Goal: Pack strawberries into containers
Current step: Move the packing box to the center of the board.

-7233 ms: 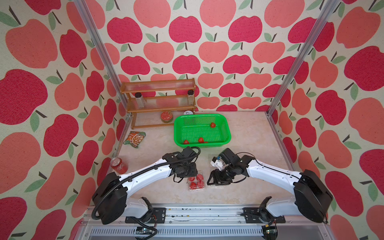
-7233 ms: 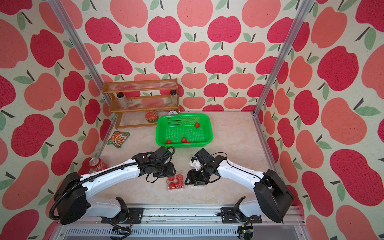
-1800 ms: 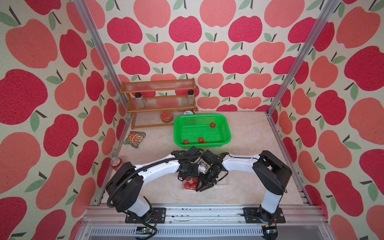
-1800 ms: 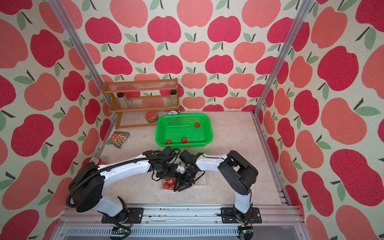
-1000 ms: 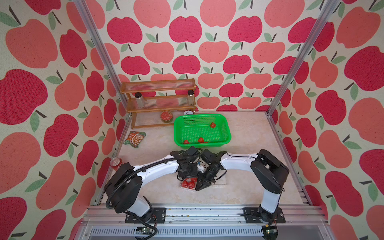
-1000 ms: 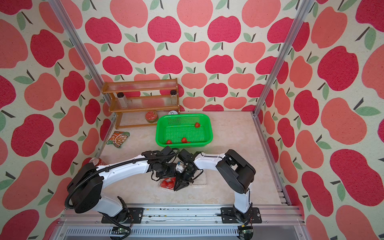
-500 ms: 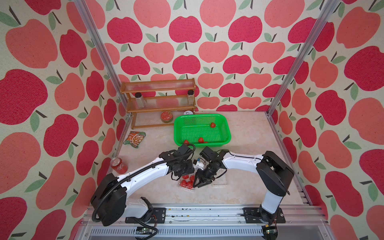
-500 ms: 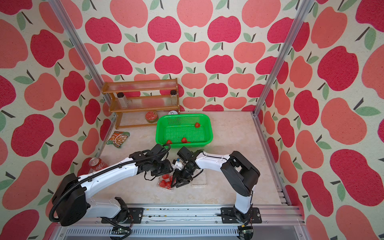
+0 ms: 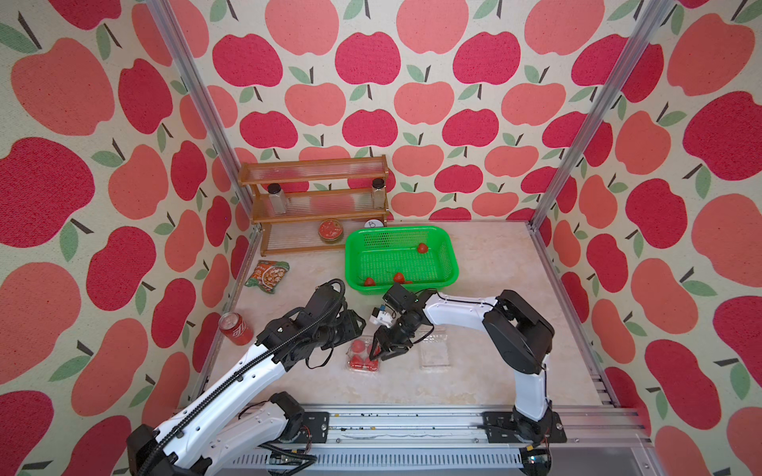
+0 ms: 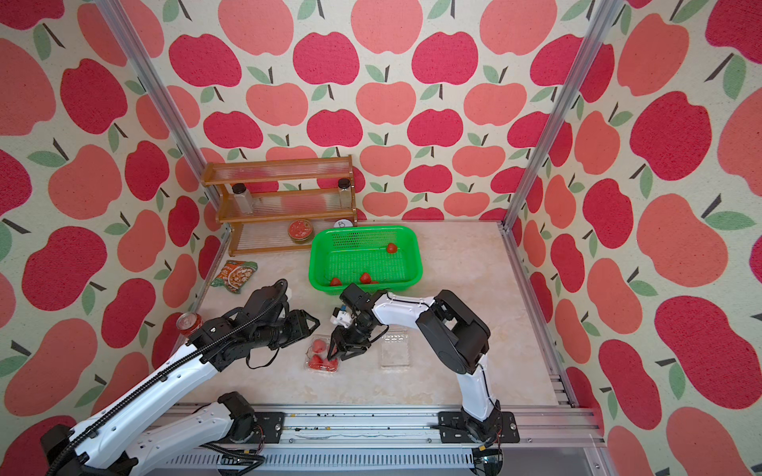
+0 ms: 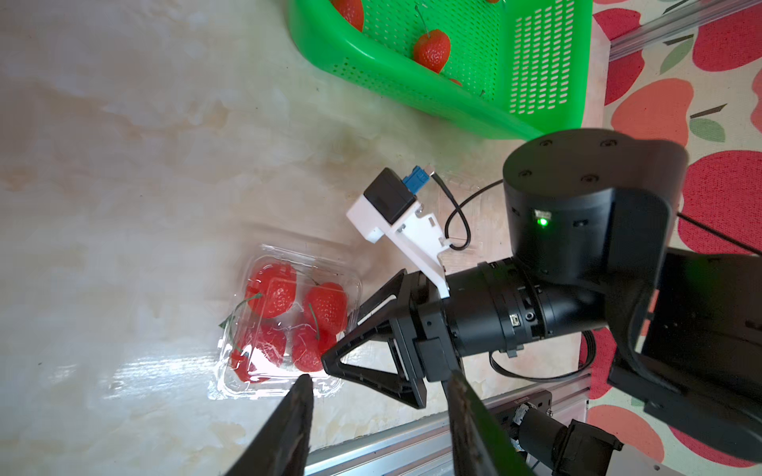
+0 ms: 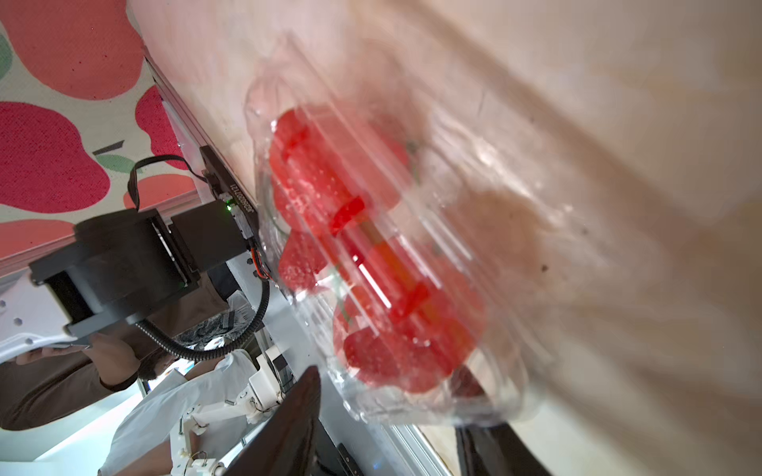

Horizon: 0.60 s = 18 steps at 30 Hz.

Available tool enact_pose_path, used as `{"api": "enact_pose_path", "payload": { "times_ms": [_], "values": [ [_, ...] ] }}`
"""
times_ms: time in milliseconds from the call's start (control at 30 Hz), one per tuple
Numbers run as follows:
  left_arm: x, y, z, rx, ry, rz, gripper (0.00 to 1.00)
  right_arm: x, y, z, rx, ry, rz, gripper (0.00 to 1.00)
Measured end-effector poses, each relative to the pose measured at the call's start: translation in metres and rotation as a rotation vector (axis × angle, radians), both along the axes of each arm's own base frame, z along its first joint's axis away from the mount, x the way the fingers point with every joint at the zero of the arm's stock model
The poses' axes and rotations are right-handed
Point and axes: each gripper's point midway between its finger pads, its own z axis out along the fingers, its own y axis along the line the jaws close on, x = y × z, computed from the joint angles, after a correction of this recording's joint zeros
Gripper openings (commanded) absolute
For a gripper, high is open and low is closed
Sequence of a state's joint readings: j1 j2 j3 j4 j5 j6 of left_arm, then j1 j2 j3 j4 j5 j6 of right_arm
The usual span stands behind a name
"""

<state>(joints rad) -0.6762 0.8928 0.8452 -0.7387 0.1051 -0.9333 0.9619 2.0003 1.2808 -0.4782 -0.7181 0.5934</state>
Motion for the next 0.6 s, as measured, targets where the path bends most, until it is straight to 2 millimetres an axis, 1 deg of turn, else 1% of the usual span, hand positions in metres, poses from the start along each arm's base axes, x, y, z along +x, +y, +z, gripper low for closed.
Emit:
{"api": "enact_pose_path", "payload": {
  "times_ms": [133,267,367,433,600],
  "values": [
    [-0.004,0.009,-0.003,0.02,0.005,0.02,0.51,0.014,0.02,0.003,0.009,-0.016,0.017,0.53],
    [-0.003,0.014,-0.005,0.04,0.008,0.038,0.51,0.029,0.043,0.012,0.045,-0.036,0.031,0.53],
    [-0.002,0.017,-0.006,0.048,0.007,0.049,0.51,0.035,0.056,0.017,0.073,-0.039,0.039,0.53],
    [-0.001,0.018,-0.006,0.049,0.007,0.054,0.51,0.035,0.059,0.017,0.085,-0.031,0.042,0.53],
    [0.001,0.018,-0.004,0.051,0.008,0.058,0.51,0.032,0.06,0.015,0.091,-0.014,0.049,0.54]
  ]
}}
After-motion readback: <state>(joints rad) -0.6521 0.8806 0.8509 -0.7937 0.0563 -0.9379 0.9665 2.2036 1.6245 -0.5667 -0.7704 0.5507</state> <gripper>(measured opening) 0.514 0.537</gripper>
